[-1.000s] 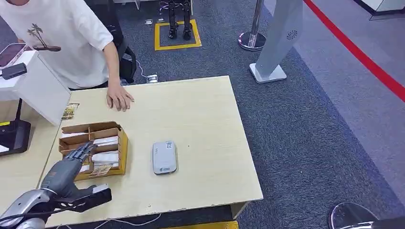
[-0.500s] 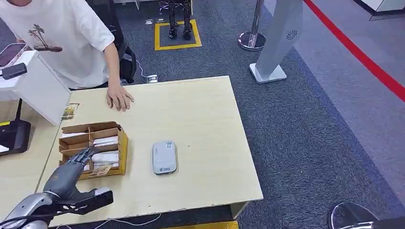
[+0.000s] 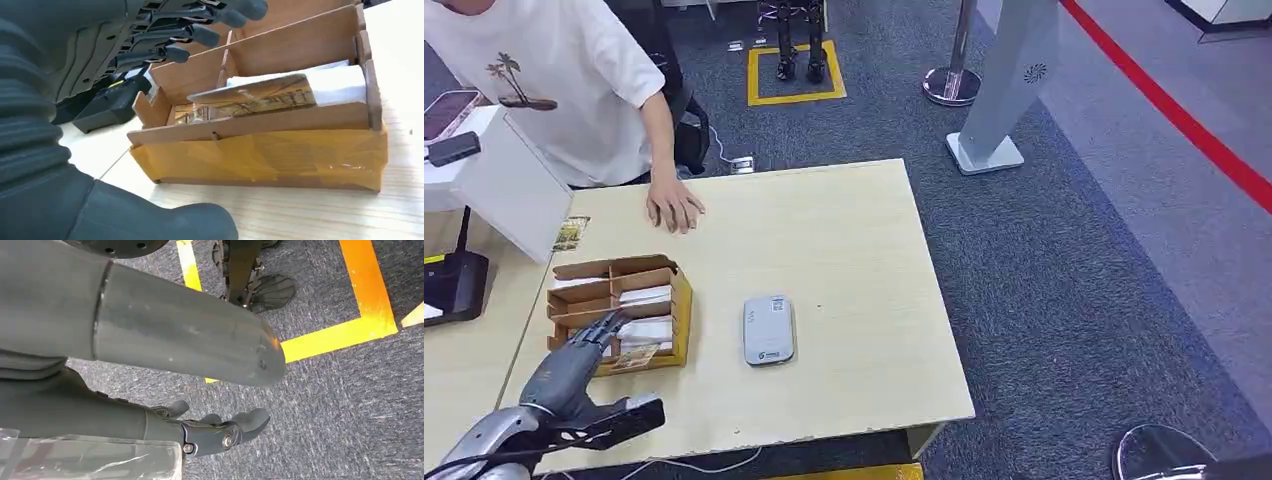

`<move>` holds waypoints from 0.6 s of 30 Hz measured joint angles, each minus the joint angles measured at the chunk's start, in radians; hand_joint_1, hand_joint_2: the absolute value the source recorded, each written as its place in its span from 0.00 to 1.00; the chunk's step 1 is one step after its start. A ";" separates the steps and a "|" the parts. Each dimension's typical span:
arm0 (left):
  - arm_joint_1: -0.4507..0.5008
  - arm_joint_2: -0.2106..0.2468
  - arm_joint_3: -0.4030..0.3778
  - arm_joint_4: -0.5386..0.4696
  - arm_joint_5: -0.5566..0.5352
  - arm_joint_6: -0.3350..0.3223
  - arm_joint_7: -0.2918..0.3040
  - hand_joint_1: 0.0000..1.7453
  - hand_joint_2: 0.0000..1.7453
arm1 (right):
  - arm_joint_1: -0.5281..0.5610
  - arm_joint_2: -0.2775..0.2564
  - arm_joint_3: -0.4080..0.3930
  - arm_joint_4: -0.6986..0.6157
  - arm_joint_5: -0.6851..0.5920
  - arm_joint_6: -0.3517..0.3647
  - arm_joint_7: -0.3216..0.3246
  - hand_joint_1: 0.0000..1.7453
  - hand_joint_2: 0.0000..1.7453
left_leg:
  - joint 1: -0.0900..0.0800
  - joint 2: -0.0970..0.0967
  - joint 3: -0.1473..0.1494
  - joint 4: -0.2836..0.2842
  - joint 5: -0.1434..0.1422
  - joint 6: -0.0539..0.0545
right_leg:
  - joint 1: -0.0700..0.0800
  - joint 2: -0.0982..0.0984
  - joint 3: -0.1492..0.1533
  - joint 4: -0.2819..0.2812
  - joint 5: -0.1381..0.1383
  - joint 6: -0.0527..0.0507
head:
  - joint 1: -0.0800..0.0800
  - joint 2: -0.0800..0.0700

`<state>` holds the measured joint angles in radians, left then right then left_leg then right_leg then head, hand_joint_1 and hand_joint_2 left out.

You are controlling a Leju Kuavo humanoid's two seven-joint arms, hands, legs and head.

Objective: Pass the card to the sensor for recognition and then transmit it.

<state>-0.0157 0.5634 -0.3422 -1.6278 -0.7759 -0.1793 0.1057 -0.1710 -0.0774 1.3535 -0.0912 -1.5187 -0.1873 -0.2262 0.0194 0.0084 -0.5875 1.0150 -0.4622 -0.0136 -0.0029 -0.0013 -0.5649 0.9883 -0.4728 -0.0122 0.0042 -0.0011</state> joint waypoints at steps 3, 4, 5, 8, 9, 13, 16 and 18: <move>0.000 -0.007 0.000 0.000 -0.005 0.015 0.000 1.00 1.00 | 0.000 0.000 0.000 0.000 0.000 0.000 0.000 0.00 0.00 | 0.000 0.000 0.000 0.000 0.000 0.000 | 0.000 0.000 0.000 0.000 0.000 0.000 | 0.000 0.000; 0.000 -0.010 0.000 0.000 -0.005 0.021 0.000 1.00 1.00 | 0.000 0.000 0.000 0.000 0.000 0.000 0.000 0.00 0.00 | 0.000 0.000 0.000 0.000 0.000 0.000 | 0.000 0.000 0.000 0.000 0.000 0.000 | 0.000 0.000; -0.001 -0.012 0.000 0.000 -0.005 0.024 0.000 1.00 1.00 | 0.000 0.000 0.000 0.000 0.000 0.000 0.000 0.00 0.00 | 0.000 0.000 0.000 0.000 0.000 0.000 | 0.000 0.000 0.000 0.000 0.000 0.000 | 0.000 0.000; -0.001 -0.021 0.000 0.000 -0.007 0.027 -0.002 1.00 1.00 | 0.000 0.000 0.000 0.000 0.000 0.000 -0.001 0.00 0.00 | 0.000 0.000 0.000 0.000 0.000 0.000 | 0.000 0.000 0.000 0.000 0.000 0.000 | 0.000 0.000; -0.001 -0.021 0.000 0.000 -0.007 0.029 -0.002 1.00 1.00 | 0.000 0.000 0.000 0.000 0.000 0.000 -0.001 0.00 0.00 | 0.000 0.000 0.000 0.000 0.000 0.000 | 0.000 0.000 0.000 0.000 0.000 0.000 | 0.000 0.000; -0.001 -0.028 0.000 0.000 -0.015 0.038 -0.003 1.00 1.00 | 0.001 0.000 0.000 0.000 0.000 0.001 -0.003 0.00 0.00 | 0.000 0.000 0.000 0.000 0.000 0.000 | 0.000 0.000 0.000 0.000 0.000 0.000 | 0.000 0.000; -0.001 -0.029 0.000 0.000 -0.016 0.042 -0.003 1.00 1.00 | 0.001 0.000 0.000 0.000 0.000 0.002 -0.004 0.00 0.00 | 0.000 0.000 0.000 0.000 0.000 0.000 | 0.000 0.000 0.000 0.000 0.000 0.000 | 0.000 0.000; -0.005 -0.029 0.000 -0.001 -0.016 0.049 -0.003 1.00 1.00 | 0.001 0.000 0.000 0.000 0.000 0.002 -0.006 0.00 0.00 | 0.000 0.000 0.000 0.000 0.000 0.000 | 0.000 0.000 0.000 0.000 0.000 0.000 | 0.000 0.000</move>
<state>-0.0204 0.5348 -0.3418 -1.6285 -0.7919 -0.1301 0.1022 -0.1699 -0.0774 1.3539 -0.0916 -1.5187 -0.1854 -0.2319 0.0194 0.0084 -0.5874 1.0150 -0.4622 -0.0136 -0.0029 -0.0014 -0.5648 0.9884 -0.4728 -0.0122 0.0042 -0.0011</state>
